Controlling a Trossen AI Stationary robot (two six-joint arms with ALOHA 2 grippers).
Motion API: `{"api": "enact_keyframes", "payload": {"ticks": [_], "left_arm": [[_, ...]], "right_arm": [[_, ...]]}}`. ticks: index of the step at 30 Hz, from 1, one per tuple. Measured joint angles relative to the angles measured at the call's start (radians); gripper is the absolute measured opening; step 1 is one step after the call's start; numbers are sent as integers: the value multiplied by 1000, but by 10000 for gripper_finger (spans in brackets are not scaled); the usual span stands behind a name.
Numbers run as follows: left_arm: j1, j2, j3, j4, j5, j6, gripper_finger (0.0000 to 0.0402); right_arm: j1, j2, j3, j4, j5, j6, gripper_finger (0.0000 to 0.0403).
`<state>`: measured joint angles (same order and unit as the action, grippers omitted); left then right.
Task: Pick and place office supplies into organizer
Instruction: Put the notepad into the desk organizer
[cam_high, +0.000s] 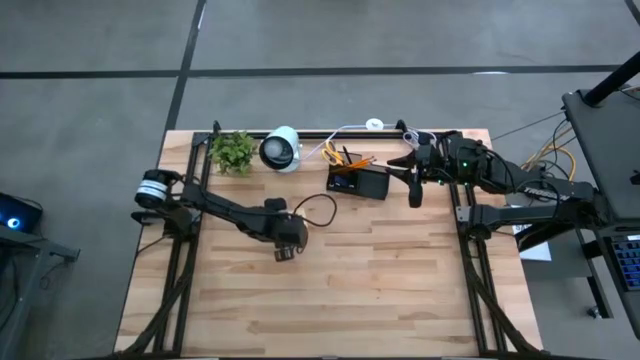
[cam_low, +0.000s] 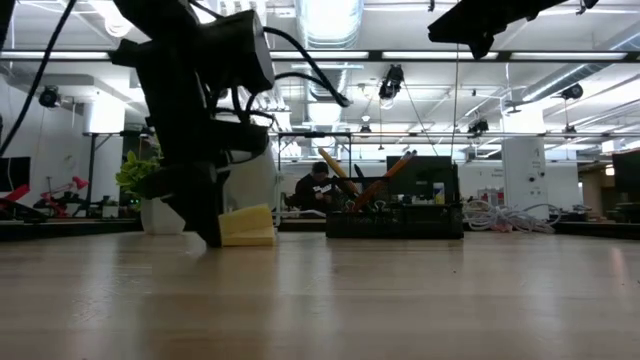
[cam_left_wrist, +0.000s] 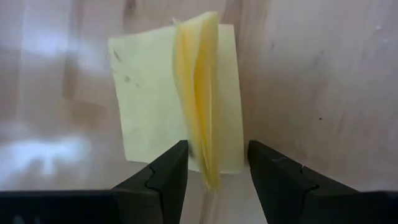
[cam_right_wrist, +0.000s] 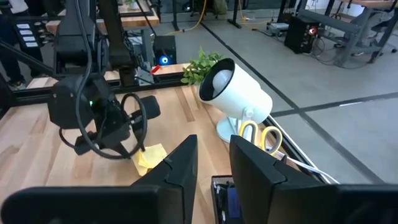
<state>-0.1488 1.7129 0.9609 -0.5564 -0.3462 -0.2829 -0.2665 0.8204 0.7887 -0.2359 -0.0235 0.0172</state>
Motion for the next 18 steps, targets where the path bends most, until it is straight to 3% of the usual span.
{"api": "enact_keyframes", "payload": {"ticks": [12,18], "left_arm": [[3,13,-2,25,-4,0,146],[3,21,-4,33,0,-2,84]], "right_arm": [[0,0,0,0,0,8,77],[0,0,0,0,0,16,73]]}}
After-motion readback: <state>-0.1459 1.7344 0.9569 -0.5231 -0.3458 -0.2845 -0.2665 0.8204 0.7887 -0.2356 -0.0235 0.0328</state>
